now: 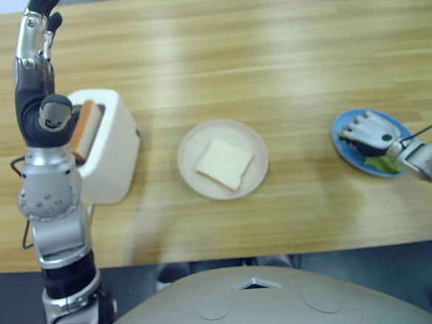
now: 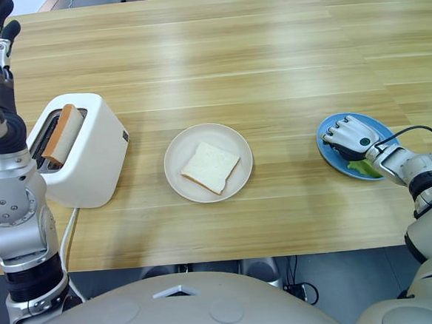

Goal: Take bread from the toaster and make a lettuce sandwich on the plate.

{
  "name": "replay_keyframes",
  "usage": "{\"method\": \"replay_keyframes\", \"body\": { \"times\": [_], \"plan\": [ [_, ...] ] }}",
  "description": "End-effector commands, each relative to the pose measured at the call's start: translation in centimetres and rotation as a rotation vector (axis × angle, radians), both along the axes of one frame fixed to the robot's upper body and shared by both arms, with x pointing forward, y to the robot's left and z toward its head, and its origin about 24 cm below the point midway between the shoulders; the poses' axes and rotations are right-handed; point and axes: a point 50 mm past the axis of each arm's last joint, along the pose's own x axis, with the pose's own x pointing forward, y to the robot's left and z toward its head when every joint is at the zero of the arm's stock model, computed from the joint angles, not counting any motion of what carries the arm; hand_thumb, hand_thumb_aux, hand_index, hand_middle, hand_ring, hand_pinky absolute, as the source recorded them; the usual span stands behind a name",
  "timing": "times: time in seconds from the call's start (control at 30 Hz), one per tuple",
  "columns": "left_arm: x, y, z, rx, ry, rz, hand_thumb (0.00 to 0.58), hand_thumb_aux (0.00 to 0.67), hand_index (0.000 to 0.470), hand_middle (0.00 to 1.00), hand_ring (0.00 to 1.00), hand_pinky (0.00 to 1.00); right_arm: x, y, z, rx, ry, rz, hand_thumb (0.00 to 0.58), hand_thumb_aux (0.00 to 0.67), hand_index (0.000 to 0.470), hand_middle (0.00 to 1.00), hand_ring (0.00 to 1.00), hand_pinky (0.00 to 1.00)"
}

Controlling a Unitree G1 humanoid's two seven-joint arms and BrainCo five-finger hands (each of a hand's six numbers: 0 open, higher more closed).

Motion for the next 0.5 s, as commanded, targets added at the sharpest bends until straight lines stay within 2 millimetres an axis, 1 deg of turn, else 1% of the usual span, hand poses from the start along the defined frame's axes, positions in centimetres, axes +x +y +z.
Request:
{"method": "replay_keyframes", "body": {
  "times": [0.03,0.17,0.27,0.37,0.5],
  "plan": [
    [0.4,-0.3,-0.2,0.017,0.013,-0.006,0.000,0.000,0.000,0.00,0.00,0.00,-0.2,0.0,-0.2,0.014,-0.008,-0.002,0.580,0.670,0.460,1.00,1.00,1.00],
    [0.5,-0.6,-0.3,0.019,0.013,-0.009,0.000,0.000,0.000,0.00,0.00,0.00,-0.2,0.0,-0.3,0.026,-0.022,-0.006,0.580,0.670,0.460,1.00,1.00,1.00],
    [0.6,-0.7,-0.2,0.019,0.012,-0.013,0.000,0.000,0.000,0.00,0.00,0.00,-0.2,-0.1,0.1,0.030,-0.052,0.001,0.580,0.670,0.460,1.00,1.00,1.00],
    [0.7,-0.8,-0.3,0.017,0.013,-0.014,0.000,0.000,0.000,0.00,0.00,0.00,0.0,-0.1,0.8,0.033,-0.101,0.023,0.580,0.670,0.460,1.00,1.00,1.00],
    [0.8,-1.0,-0.4,0.014,0.017,-0.015,0.000,0.000,0.000,0.00,0.00,0.00,0.5,0.4,2.3,0.035,-0.191,0.084,0.580,0.670,0.460,1.00,1.00,1.00]
  ]
}}
